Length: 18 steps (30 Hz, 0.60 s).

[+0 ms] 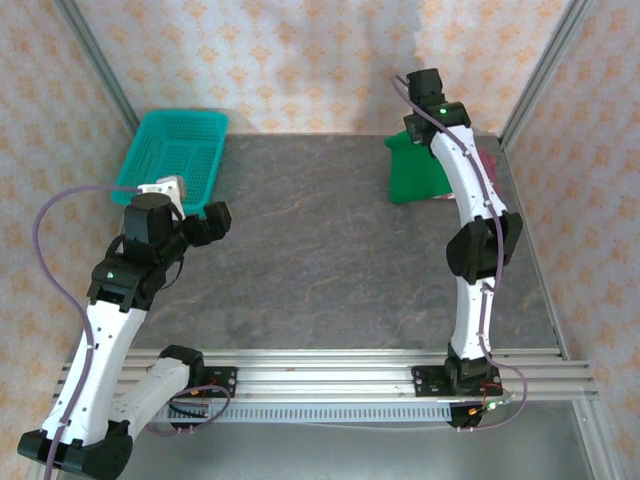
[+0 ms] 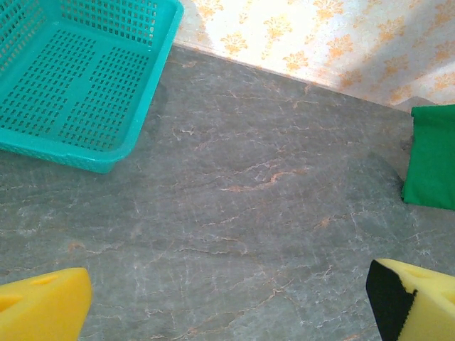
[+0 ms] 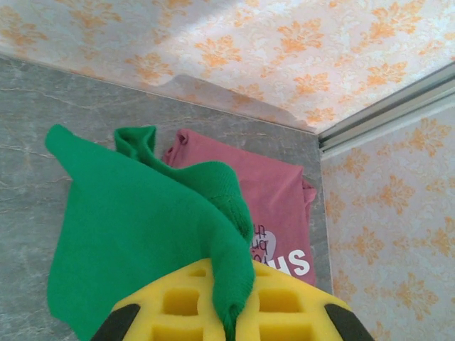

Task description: Fold and stack the t-shirts

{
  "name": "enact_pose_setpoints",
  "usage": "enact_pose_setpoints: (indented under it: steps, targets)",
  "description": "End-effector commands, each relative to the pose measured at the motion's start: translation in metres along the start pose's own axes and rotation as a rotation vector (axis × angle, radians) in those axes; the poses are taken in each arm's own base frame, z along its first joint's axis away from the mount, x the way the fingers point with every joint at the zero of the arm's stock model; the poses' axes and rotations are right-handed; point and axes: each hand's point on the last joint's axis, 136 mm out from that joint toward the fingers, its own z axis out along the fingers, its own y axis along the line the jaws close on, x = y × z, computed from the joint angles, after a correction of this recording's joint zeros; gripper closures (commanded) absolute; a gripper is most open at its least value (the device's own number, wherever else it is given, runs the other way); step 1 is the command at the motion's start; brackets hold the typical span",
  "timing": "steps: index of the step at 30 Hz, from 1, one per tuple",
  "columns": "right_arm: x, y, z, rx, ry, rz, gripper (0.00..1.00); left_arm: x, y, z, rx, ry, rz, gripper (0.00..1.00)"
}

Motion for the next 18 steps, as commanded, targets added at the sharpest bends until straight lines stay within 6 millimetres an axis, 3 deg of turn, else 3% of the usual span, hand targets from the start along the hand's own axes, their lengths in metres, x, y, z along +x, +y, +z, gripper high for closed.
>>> enact_pose_setpoints:
  steps: [1, 9, 18]
  targets:
    - [-0.009, -0.034, -0.023, 0.057, -0.044, 0.035, 1.00, -0.001, 0.002, -0.001, -0.010, -0.016, 0.025, 0.00]
    - [-0.001, -0.054, -0.009, 0.092, -0.023, 0.058, 1.00, 0.002, 0.004, -0.002, -0.017, -0.007, 0.037, 0.00]
    - [0.012, -0.076, 0.035, 0.115, 0.019, 0.105, 1.00, 0.003, 0.010, -0.007, -0.056, 0.019, 0.086, 0.00]
